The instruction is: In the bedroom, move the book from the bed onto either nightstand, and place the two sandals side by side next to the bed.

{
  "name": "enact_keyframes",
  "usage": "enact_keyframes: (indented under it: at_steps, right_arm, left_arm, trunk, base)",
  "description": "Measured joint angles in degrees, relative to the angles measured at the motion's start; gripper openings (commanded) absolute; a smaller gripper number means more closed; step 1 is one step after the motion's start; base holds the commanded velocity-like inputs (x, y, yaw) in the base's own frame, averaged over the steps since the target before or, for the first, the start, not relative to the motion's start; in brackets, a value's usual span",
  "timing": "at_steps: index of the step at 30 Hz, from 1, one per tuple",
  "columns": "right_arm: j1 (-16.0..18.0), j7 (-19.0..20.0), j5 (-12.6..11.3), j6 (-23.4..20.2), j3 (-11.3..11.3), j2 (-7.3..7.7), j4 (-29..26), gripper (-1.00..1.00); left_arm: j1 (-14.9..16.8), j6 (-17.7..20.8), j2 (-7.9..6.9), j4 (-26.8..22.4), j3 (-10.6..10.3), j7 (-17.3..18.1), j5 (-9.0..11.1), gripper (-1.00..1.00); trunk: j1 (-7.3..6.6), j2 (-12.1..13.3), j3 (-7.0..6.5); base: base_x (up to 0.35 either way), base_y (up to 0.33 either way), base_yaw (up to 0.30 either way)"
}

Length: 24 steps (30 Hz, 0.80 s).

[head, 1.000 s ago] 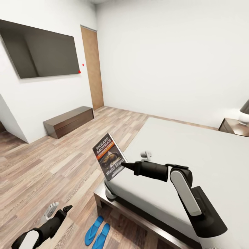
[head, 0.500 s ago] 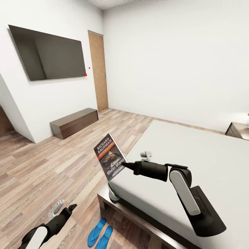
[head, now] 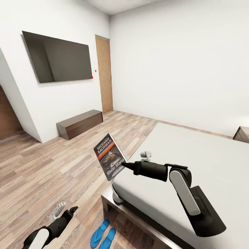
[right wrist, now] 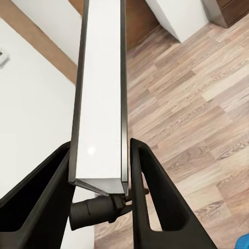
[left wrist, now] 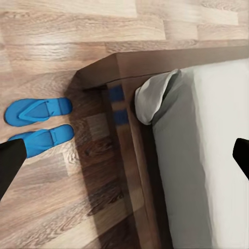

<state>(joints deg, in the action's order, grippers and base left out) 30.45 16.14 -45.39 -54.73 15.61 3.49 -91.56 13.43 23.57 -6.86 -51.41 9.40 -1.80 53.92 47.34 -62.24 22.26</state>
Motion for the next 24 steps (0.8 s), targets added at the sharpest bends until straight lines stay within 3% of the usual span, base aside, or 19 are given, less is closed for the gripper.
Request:
enact_keyframes:
  at_steps: [24]
  right_arm:
    - [-0.06, 0.29, 0.05, 2.78, 0.16, 0.6, -0.58, -1.0]
  left_arm:
    - [0.0, -0.06, 0.43, 0.34, -0.01, -0.06, -0.1, 1.0]
  trunk:
    - [0.0, 0.0, -0.28]
  base:
    - [0.0, 0.0, 0.021]
